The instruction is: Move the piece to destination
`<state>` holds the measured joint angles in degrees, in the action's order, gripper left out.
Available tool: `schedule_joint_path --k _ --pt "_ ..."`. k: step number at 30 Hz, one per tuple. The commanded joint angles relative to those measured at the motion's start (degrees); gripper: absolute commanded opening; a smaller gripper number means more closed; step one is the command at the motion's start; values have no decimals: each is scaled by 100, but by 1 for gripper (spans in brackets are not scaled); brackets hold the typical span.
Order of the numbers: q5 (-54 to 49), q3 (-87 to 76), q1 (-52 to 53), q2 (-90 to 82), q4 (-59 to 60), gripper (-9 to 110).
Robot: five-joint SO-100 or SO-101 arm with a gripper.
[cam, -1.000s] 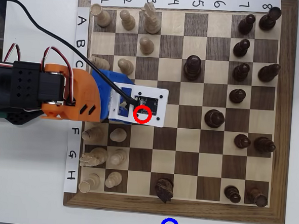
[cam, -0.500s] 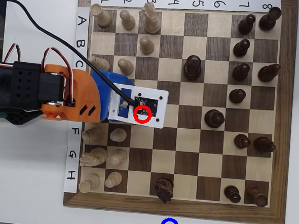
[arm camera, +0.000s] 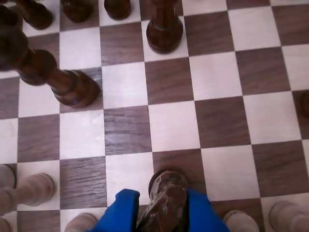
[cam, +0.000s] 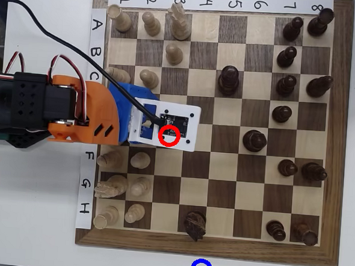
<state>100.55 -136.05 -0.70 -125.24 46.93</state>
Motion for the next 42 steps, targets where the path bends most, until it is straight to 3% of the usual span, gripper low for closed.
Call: schedule_joint_path --k 1,23,33,42 --pt "1608 1916 220 -299 343 0" --pt "686 5388 1274 861 1239 0" --pt "264 7198 2109 2373 1072 0" --pt "-53 7831 2760 3331 870 0"
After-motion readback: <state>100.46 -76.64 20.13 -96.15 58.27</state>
